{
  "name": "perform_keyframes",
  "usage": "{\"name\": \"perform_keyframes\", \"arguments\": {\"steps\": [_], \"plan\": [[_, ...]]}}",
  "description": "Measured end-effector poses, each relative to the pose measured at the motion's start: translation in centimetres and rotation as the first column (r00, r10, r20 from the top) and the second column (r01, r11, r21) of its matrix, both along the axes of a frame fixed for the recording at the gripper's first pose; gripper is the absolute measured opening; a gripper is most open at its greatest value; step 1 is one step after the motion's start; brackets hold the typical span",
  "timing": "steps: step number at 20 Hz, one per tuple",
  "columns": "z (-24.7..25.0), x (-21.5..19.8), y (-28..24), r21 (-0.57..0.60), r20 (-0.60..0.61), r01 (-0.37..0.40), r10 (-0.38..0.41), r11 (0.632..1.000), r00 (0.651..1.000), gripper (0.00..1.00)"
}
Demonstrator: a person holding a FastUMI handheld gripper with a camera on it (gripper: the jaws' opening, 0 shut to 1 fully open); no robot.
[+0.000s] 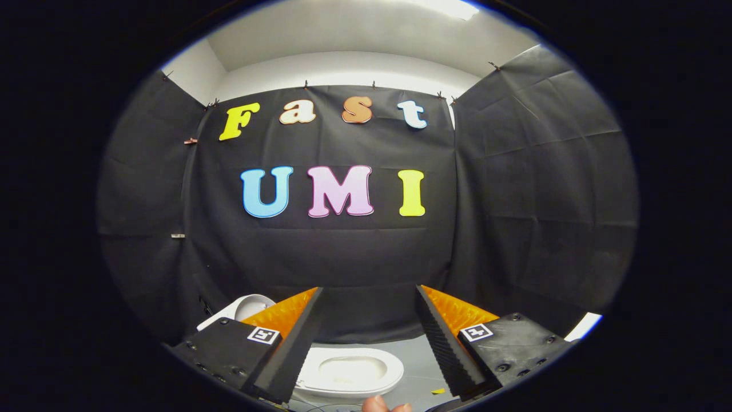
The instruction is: Open the toilet lid.
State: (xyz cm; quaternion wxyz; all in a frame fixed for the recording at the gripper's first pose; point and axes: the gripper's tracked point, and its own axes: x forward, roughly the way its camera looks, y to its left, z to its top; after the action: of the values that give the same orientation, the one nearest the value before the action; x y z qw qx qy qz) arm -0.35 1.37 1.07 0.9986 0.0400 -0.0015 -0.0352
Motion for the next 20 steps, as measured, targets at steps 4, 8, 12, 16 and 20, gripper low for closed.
{"name": "perform_keyframes", "arguments": {"steps": [4, 8, 12, 16, 20], "plan": [[-0.4, 0.1, 0.8, -0.01, -0.011, -0.017, 0.017, 1.0, 1.0, 0.99], [-0.2, 0.1, 1.5, -0.018, -0.01, -0.027, 0.026, 0.999, 1.0, 0.99], [-0.2, 0.0, 1.7, -0.028, -0.012, -0.027, 0.027, 0.999, 1.0, 0.99], [-0.4, 0.1, 1.6, -0.023, -0.019, -0.026, 0.025, 0.999, 0.999, 0.99], [-0.2, 0.0, 1.4, -0.018, -0.015, -0.02, 0.019, 1.0, 1.0, 0.99]]}}
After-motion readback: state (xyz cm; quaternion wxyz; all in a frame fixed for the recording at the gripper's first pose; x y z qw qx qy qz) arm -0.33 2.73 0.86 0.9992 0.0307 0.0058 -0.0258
